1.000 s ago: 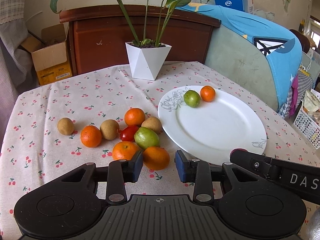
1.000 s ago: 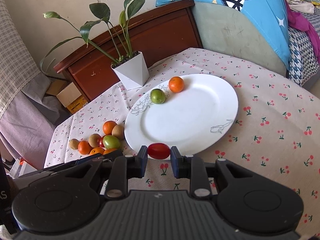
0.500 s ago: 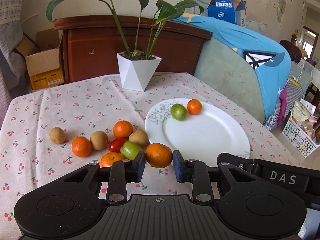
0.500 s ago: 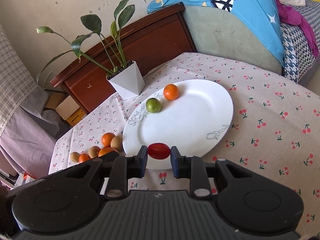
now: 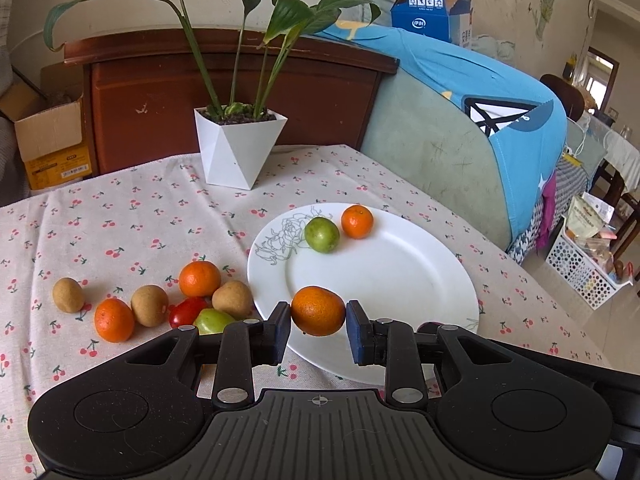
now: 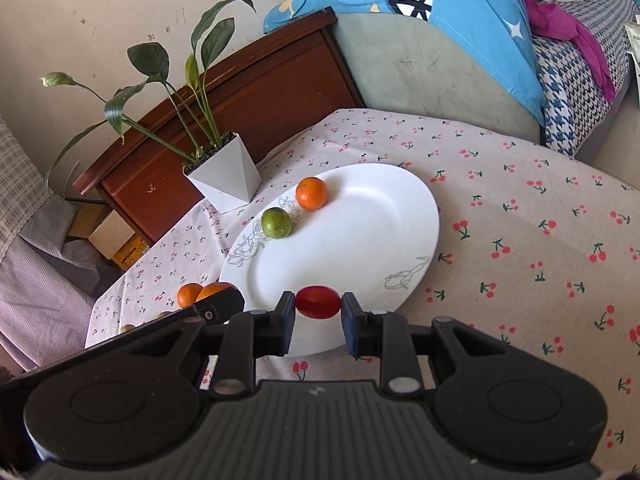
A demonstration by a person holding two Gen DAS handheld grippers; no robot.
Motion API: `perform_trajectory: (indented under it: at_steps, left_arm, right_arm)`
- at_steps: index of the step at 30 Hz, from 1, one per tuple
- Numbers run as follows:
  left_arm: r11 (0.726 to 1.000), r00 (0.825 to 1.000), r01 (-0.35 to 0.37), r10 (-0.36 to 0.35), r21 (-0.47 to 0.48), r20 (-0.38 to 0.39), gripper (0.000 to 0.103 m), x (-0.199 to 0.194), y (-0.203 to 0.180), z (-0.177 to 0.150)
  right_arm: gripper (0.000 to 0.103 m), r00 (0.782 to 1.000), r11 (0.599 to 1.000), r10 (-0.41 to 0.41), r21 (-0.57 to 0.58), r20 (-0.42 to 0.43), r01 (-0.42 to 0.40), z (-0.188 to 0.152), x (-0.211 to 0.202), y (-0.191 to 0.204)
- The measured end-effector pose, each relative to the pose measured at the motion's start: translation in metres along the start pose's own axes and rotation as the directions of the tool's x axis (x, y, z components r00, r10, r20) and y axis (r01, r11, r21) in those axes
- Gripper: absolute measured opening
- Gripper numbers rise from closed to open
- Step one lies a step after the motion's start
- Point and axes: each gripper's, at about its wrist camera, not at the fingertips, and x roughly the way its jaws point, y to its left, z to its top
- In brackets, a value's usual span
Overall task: Organize fruits
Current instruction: 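Lower both fruits onto the white plate and open both tools, then move both open tools back to the fruit cluster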
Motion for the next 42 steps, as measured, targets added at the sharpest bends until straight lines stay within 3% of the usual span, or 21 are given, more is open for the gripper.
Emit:
perform_trajectory:
  at_steps: [11,15,22,36,42]
  left_arm:
    - [1.000,1.000,-0.011,0.011,0.007,-0.006,0.033,-0.003,-0.002,0.004]
    - [0.999,0.999,-0.040,0.041,0.012,-0.014,0.043,-0.010,0.000,0.007]
    - [0.994,0.994,-0.106,0.107,0.041,-0.020,0.047,-0.028,0.010,0.014]
    - [0.975,0.975,-0.216,0.219,0.060,-0.036,0.047,-0.064,0.064,0.020]
    - [0.966,0.966,-0.256,0.255,-0.026,-0.053,0.047,-0.066,0.095,0.015]
  right_arm:
    - [0.028,1.000,1.000,0.002,0.016,0.007,-0.002,0.001,0.000,-0.001]
    - [0.028,1.000,1.000,0.015,0.015,-0.001,-0.015,0.001,0.000,0.001]
    - [0.029,0.998,0.998,0.057,-0.018,-0.019,-0.058,-0.001,0.000,0.010]
    - [0.029,0.987,0.983,0.140,-0.105,-0.081,-0.149,-0.012,0.009,0.039]
    - [0.029,0.976,0.971,0.177,-0.143,-0.123,-0.194,-0.021,0.019,0.058]
